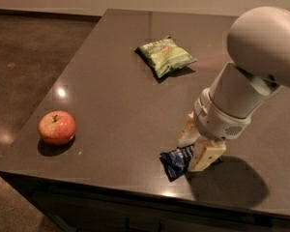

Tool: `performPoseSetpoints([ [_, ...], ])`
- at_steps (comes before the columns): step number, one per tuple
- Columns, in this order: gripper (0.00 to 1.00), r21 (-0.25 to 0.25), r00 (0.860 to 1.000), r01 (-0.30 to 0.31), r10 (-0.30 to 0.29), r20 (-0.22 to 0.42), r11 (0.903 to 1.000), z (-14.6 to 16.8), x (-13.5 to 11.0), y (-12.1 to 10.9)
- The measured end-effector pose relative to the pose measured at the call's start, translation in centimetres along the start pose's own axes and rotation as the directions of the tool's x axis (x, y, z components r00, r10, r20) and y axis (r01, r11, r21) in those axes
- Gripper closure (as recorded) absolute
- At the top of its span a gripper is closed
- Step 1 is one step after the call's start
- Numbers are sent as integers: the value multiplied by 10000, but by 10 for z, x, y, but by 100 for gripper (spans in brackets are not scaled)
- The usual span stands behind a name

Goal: Move rxbar blueberry near apple

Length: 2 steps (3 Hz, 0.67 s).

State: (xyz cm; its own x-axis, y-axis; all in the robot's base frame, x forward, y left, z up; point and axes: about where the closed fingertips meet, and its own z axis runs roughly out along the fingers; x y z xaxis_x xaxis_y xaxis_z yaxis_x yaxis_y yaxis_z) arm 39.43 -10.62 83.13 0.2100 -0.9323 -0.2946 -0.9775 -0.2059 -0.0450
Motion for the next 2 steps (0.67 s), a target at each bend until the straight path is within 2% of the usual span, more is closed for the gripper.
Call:
performPoseSetpoints([
  [1, 99, -2, 10000, -10, 10, 60, 10000, -2, -1, 0],
  [2, 100, 27, 9997, 62, -63, 226, 10000, -12, -16, 3],
])
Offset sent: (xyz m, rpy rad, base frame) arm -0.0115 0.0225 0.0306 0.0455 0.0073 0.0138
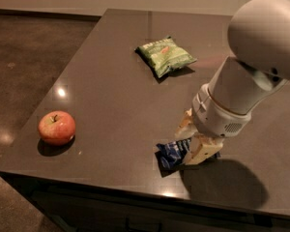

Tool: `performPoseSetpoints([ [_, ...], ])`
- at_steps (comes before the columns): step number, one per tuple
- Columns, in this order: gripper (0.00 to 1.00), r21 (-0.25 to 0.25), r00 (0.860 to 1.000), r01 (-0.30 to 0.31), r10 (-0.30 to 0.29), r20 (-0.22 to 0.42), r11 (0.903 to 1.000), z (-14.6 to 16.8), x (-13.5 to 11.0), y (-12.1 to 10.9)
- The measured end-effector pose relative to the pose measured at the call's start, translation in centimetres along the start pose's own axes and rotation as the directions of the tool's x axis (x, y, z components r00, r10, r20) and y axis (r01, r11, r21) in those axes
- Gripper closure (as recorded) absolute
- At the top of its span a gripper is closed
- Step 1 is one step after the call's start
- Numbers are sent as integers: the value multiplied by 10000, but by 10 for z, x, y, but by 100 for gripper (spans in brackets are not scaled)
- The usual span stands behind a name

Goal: Move rxbar blueberry near apple

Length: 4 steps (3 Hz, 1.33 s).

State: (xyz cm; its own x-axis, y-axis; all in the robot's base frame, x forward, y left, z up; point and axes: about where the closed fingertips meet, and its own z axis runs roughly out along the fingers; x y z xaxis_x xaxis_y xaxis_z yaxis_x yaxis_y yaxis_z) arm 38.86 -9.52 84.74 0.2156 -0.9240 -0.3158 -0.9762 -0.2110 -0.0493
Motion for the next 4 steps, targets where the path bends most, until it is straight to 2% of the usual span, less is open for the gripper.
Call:
performPoseSetpoints([
  [2, 100, -144, 9981, 407, -400, 471, 9991, -4, -59, 13],
  [3, 100, -297, 9983, 308, -293, 496, 9991, 11, -85, 8],
  [4, 100, -267, 9987, -292, 303, 405, 9992, 35, -106, -20],
])
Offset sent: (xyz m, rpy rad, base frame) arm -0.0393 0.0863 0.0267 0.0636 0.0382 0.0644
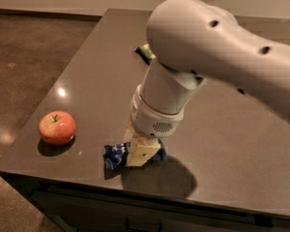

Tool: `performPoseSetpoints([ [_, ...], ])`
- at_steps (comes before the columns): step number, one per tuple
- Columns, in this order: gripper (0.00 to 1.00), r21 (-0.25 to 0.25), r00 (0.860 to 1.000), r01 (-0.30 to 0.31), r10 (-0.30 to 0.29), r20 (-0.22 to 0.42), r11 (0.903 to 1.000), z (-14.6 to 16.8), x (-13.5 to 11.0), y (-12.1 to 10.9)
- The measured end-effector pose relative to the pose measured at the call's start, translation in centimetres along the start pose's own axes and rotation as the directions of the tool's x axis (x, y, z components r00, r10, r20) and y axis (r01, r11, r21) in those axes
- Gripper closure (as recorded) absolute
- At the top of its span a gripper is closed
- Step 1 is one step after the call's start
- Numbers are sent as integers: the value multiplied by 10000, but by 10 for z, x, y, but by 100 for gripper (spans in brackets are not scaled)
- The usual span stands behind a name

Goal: Move rxbar blueberry near apple

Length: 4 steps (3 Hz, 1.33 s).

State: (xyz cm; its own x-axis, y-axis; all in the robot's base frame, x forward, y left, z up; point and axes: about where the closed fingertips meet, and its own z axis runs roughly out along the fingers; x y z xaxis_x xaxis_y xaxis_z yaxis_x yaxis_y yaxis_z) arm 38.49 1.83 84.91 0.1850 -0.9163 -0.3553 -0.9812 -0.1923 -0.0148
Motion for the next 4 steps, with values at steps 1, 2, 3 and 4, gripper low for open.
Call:
performPoseSetpoints([
  [1, 100, 212, 9979, -652, 651, 32, 9976, 11, -12, -28],
  [2, 98, 472, 9943, -1054, 1044, 232, 9933, 9, -24, -47],
  [3, 76, 595, 9930, -1137, 1116, 382, 9917, 5, -32, -51],
  [4, 45, 671, 9929, -1162, 1142, 325, 9910, 9, -37, -56],
])
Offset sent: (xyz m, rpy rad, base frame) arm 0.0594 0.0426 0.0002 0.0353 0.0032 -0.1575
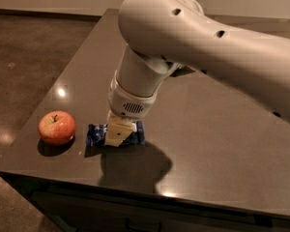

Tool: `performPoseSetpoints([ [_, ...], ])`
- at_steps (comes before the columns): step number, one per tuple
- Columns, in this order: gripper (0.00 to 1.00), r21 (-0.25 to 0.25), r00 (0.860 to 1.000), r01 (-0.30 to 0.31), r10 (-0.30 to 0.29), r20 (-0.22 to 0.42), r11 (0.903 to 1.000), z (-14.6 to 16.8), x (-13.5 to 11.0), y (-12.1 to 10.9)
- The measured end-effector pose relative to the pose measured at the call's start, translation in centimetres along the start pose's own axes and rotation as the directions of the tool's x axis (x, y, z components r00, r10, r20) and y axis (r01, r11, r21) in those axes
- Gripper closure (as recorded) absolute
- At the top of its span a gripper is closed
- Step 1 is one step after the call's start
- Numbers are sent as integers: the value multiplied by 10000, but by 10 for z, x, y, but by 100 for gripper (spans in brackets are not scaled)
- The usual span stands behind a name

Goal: Move rxbar blueberry near apple

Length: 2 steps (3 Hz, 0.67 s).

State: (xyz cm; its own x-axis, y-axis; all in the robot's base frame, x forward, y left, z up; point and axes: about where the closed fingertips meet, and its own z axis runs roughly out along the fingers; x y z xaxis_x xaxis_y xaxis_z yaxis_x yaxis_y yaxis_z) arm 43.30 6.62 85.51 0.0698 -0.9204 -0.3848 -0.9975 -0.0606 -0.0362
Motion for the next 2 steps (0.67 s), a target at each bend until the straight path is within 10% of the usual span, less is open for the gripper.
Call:
performPoseSetpoints([
  [2, 1, 106, 10000, -12, 11, 39, 9999, 2, -3, 1],
])
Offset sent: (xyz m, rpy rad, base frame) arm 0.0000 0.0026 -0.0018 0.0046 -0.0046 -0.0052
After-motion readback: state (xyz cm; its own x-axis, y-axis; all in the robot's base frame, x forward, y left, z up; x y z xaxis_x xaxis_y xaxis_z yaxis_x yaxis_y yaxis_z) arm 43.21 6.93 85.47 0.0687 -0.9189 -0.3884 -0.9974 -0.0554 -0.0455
